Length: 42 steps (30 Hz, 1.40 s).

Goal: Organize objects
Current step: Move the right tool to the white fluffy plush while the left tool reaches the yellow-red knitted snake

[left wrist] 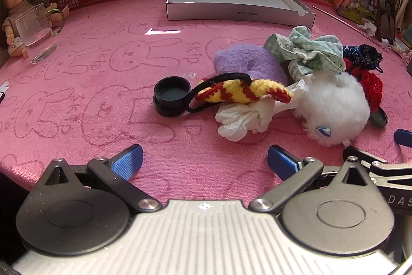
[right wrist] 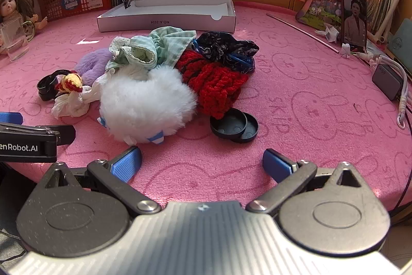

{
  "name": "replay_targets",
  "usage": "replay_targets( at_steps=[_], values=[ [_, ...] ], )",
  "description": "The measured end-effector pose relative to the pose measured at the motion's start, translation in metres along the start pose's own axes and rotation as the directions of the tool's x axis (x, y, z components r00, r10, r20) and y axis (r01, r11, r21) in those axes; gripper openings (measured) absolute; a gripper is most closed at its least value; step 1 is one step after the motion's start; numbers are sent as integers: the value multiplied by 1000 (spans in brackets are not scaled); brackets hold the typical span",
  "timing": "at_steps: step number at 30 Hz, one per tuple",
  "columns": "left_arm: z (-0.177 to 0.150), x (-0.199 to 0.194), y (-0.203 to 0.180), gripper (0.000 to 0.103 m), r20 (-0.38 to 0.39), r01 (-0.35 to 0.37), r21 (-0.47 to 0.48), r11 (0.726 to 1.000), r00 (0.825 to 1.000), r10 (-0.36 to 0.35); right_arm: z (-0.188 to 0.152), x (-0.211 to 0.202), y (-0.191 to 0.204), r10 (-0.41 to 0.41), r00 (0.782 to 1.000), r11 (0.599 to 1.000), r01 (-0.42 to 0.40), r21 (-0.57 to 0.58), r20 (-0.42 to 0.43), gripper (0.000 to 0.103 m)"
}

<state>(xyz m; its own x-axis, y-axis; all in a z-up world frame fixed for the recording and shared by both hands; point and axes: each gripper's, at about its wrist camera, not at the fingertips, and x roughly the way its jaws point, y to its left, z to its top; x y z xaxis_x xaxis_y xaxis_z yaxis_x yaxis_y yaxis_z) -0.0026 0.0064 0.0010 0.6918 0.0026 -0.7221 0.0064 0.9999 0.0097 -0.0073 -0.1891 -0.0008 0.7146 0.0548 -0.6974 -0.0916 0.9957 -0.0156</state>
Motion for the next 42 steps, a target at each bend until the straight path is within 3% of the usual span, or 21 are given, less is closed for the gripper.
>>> replay_targets(
  at_steps=[13, 17, 23, 28, 30, 34, 42],
  values=[
    [-4, -1, 4, 103, 52, 24, -12, 1000, 998, -24, -1, -1, 0, -1, 1000, 1000, 1, 18, 17, 103],
    [-3, -9, 3, 103, 103, 33, 7, 999, 994, -33, -1, -6, -7, -3, 999, 998, 0, 60, 48, 103],
    [6, -19, -2, 86, 150, 73, 29, 997, 986, -77, 5, -14, -15, -6, 994, 997, -2, 73, 109, 98],
    [14, -26, -4, 65, 184, 123, 27, 992, 975, -125, 11, -21, -10, 65, 986, 996, -74, 52, 155, 92],
    [18, -25, -3, 63, 188, 152, 15, 988, 970, -153, 12, -24, -4, 97, 980, 994, -105, 34, 175, 89],
    [24, -24, -4, 63, 202, 167, 12, 986, 965, -166, 15, -23, 6, 147, 974, 989, -149, -2, 173, 83],
    [31, -10, -2, 68, 189, 174, 10, 985, 967, -172, 14, -8, 20, 161, 977, 987, -157, -42, 138, 85]
  ],
)
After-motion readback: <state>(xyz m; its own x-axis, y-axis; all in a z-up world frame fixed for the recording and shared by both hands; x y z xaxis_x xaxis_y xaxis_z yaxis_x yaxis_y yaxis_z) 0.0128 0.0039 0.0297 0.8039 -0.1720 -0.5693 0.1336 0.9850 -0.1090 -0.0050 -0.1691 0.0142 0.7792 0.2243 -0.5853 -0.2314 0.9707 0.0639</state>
